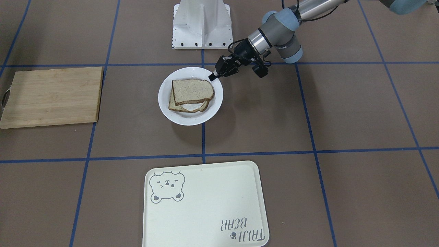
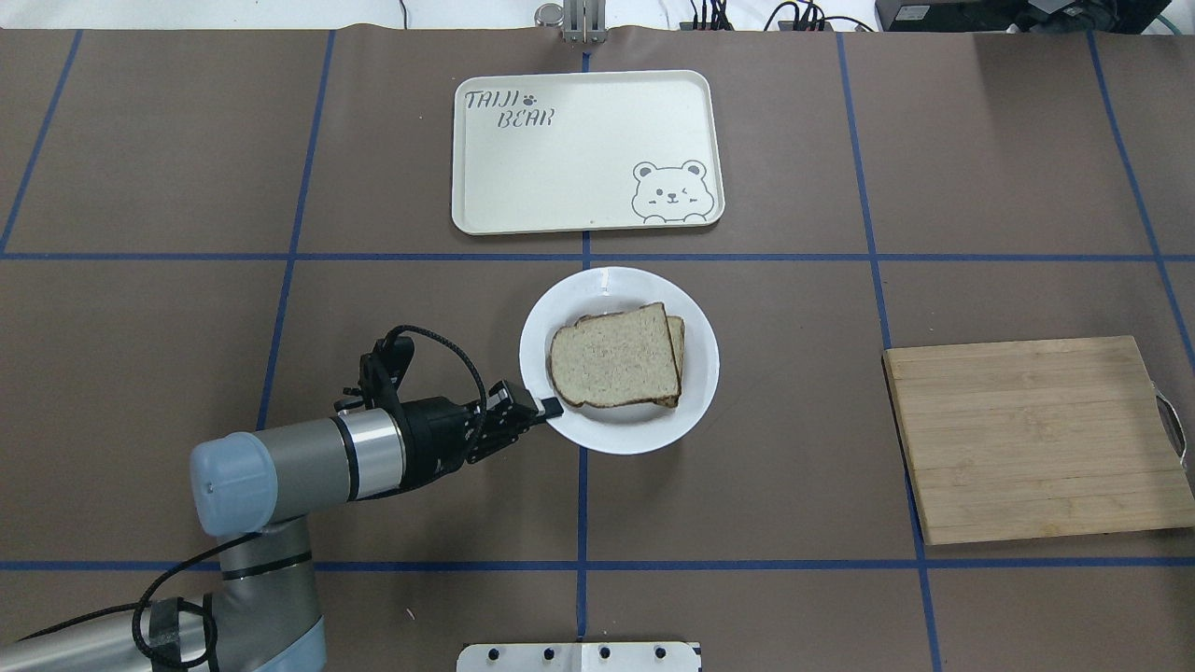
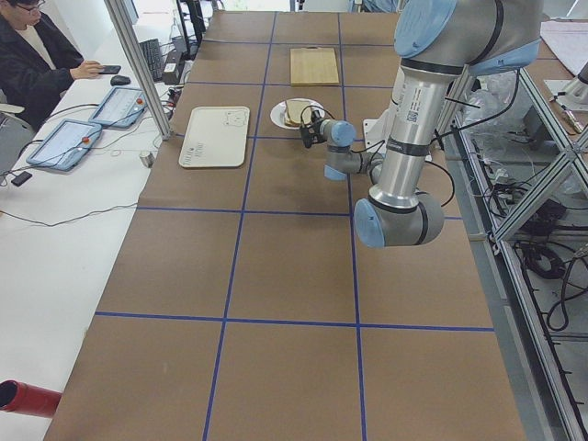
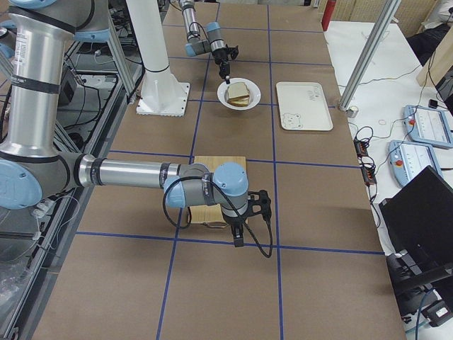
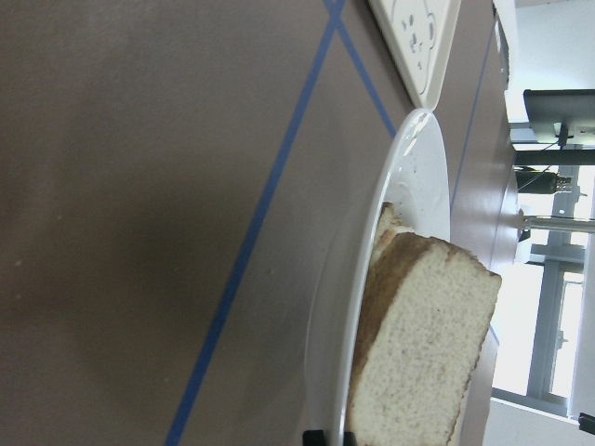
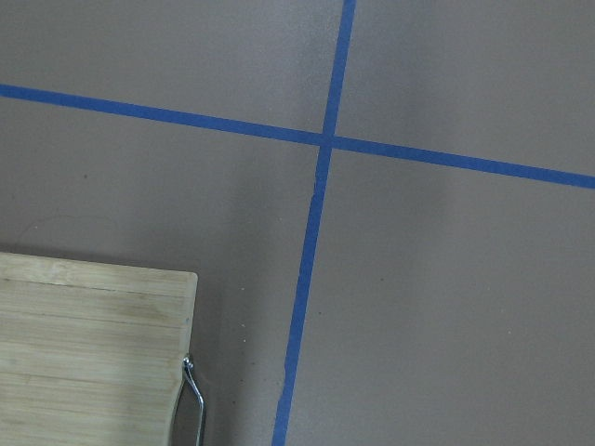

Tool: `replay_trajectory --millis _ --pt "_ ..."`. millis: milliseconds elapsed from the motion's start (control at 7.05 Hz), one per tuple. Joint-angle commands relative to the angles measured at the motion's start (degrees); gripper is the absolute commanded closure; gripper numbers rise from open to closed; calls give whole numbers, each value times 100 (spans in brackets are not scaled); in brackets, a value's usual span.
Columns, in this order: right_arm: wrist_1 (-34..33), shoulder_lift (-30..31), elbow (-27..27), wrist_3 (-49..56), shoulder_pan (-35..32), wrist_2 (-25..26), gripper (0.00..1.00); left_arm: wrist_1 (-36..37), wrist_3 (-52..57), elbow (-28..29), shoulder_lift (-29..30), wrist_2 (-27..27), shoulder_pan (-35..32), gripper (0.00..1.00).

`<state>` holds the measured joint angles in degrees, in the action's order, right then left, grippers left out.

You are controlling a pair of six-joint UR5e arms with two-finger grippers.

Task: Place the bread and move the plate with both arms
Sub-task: 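Slide the plate with the left gripper onto the white bear tray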

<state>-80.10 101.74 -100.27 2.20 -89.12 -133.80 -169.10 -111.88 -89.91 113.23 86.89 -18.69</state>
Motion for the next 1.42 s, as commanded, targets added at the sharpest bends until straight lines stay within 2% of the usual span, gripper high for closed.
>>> replay_trajectory --millis 0,426,710,852,1135,1277 --pt "3 4 16 0 0 -6 0 122 -542 330 548 12 -693 100" --pt "3 4 16 0 0 -6 0 149 -624 2418 2022 64 -1530 100" --pt "3 4 16 -18 0 -6 0 167 -615 3712 2667 65 -1804 100" --pt "3 -5 16 -26 0 -6 0 176 -607 4135 2774 65 -1857 100" --pt "3 -31 25 -35 0 -6 0 185 -572 4227 2784 56 -1849 100" --pt "3 -32 16 -35 0 -6 0 185 -545 4192 2784 65 -1823 93"
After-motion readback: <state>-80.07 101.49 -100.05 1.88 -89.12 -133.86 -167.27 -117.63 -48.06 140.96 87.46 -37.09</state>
